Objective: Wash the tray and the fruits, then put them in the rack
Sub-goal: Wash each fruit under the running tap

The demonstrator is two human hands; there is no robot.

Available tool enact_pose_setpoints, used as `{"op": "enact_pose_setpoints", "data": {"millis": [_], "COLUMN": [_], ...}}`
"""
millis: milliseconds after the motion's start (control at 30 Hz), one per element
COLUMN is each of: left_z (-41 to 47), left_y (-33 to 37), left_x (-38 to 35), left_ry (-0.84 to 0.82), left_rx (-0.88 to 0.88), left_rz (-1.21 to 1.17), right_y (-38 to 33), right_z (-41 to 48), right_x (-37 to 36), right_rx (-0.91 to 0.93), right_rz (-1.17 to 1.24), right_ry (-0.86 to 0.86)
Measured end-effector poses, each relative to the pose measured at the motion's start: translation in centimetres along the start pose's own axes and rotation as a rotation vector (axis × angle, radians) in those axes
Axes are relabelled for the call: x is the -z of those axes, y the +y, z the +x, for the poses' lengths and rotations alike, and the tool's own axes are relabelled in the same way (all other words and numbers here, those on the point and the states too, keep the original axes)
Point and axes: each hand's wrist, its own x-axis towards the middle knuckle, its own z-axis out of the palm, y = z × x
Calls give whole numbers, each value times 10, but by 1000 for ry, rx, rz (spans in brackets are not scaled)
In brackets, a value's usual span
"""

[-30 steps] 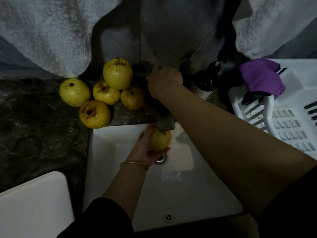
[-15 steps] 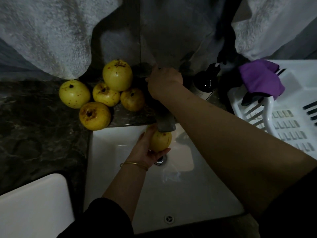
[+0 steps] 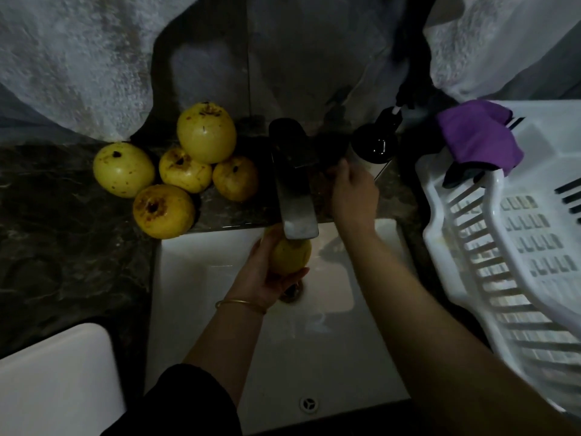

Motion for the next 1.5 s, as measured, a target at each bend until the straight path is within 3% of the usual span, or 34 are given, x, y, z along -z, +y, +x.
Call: {"op": "enact_pose_setpoints", "data": {"millis": [67,167,233,333,433,500,567,633,700,767,867,933,1000,1133,1200,1300,1400,1500], "left_z": [3,12,19,9,-1,-6,-5,-3,-1,-3,-13,-8,-4,5,7,-5,-17,-14], "left_y": [-4,-18,-27,-22,-11,-8,-8,-13,-18,-23,-26,-28,-24,-23,-27,-24,-22,-22], "left_x": [3,6,7,2,0,2,5,5,3,-2,-11,-5,-3,-2,-3,-9,-7,-1], "left_ry": [-4,7,16,-6,11,5,-17,-10,66,127,125,132,153,114,114,120,105,100], "left_rx": [-4,-40,-77,-67,-29,2,50,73,4,-106,-336,-391,-390,-253,-276,-396,-387,-364], "left_rz": [8,7,14,117,184,179,149,101,104,203,510,577,530,235,278,512,631,592], "right_y": [24,38,42,45,46,48,55,64,70,71,70,70,67,73,76,71,70,71], "right_z": [-22,-59,-71,-53,-31,-34,-46,-60,-74,-75,-56,-53,-60,-79,-78,-65,-43,-46], "right_x": [-8,-29,-40,-42,-36,-30,-33,-40,-51,-54,-52,-49,-49,-59,-61,-54,-44,-40], "right_rx": [-8,10,48,-38,-250,-283,-291,-221,-104,-146,-390,-487,-411,263,313,-13,-410,-415], "right_rz": [-32,21,25,-156,70,216,293,263,247,283,402,424,411,180,88,111,257,458], "right_ry": [-69,-309,-329,-427,-566,-637,-606,-438,-253,-130,-185,-275,-336,-204,-118,-183,-453,-508]}}
